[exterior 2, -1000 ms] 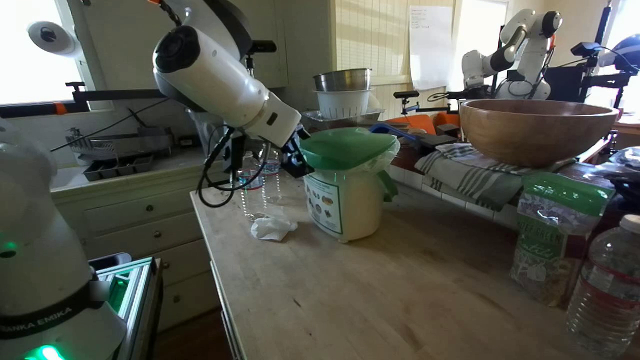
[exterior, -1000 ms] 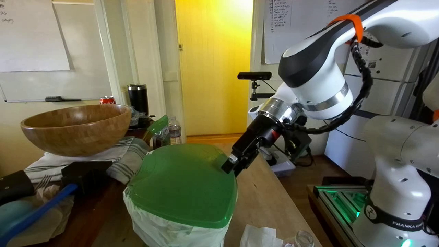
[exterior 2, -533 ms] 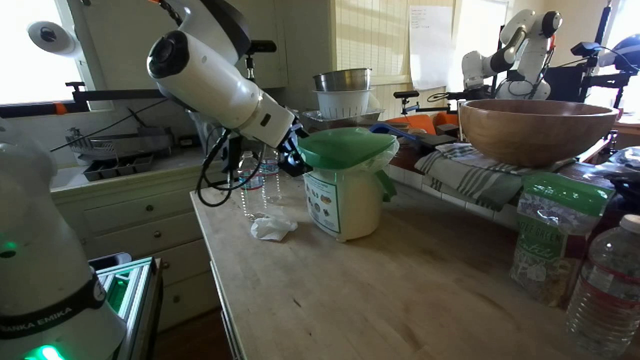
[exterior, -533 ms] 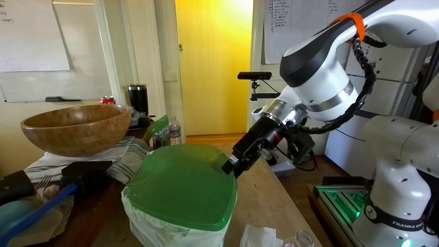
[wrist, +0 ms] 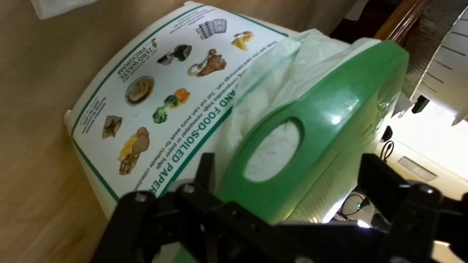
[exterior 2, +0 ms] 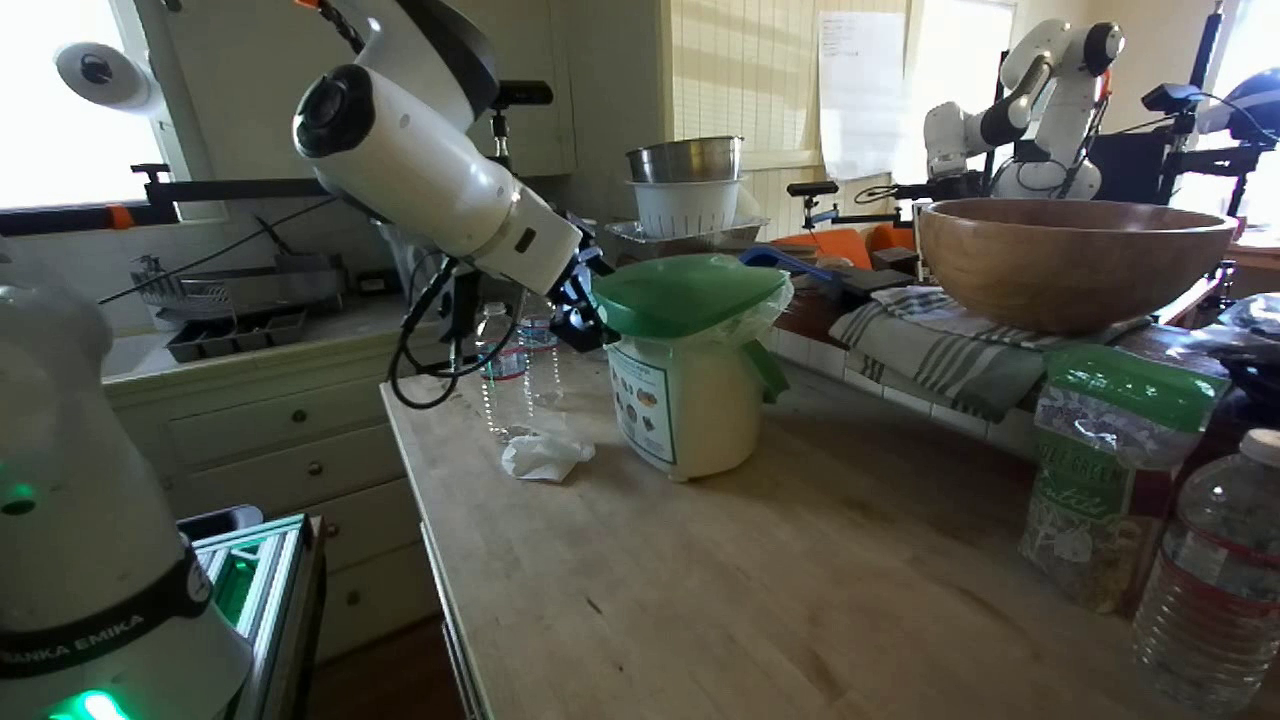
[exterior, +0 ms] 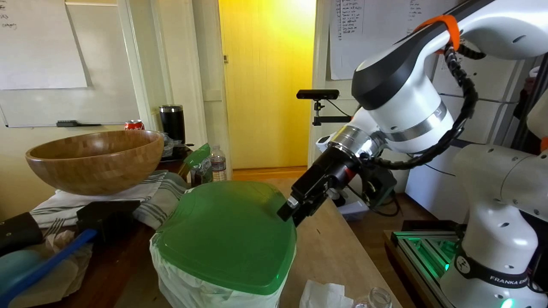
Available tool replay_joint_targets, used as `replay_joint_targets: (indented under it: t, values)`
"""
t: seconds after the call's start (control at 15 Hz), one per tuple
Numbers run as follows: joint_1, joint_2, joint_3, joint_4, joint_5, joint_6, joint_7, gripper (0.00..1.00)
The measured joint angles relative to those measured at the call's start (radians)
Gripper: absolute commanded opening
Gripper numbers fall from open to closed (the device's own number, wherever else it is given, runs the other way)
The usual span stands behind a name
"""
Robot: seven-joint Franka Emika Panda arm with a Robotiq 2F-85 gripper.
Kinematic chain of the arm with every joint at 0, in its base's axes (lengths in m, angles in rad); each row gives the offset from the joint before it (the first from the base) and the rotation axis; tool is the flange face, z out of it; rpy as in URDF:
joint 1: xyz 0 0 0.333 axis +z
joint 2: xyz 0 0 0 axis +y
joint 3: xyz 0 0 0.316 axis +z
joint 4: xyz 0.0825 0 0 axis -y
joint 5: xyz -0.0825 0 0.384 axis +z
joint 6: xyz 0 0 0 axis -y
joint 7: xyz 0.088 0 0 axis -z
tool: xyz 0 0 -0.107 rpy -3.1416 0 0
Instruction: Open the white and green bin.
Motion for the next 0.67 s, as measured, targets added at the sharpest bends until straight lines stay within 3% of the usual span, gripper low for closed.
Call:
replay_joint_targets:
  t: [0.67]
  values:
    - [0.05,0.003,0.007,0.0,0.043,0.043,0.022,1.0]
